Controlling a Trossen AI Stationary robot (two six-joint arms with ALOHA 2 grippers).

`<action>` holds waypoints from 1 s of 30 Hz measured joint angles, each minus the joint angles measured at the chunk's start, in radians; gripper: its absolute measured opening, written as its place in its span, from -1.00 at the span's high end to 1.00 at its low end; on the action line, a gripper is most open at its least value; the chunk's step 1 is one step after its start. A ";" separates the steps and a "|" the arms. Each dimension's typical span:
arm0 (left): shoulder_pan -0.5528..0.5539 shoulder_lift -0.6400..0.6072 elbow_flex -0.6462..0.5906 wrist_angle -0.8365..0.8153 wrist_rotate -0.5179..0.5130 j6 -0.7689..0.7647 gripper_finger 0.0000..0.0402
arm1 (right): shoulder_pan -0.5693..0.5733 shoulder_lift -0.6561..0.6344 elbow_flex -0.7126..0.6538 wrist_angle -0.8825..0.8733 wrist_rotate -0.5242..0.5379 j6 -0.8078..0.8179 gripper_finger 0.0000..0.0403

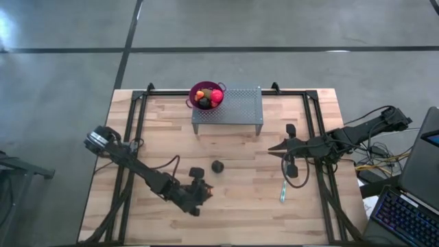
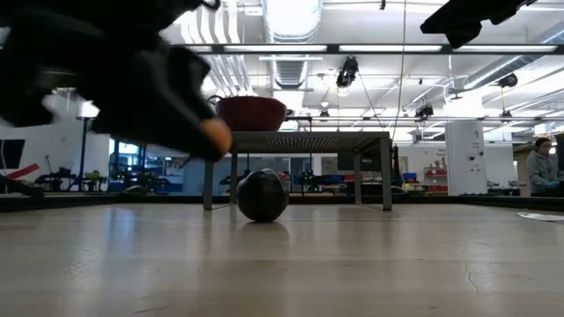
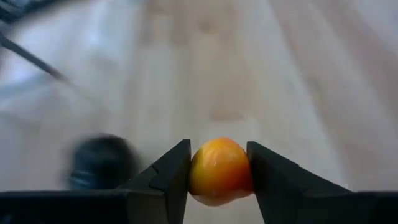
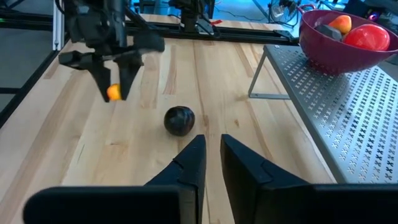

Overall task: Pick & Place Fruit
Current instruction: Put the yellow pear into the purple strainer bowl on the shelf

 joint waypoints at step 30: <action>0.310 -0.057 0.475 0.000 -0.797 0.807 0.21 | 0.000 0.000 0.000 0.000 0.000 0.001 0.36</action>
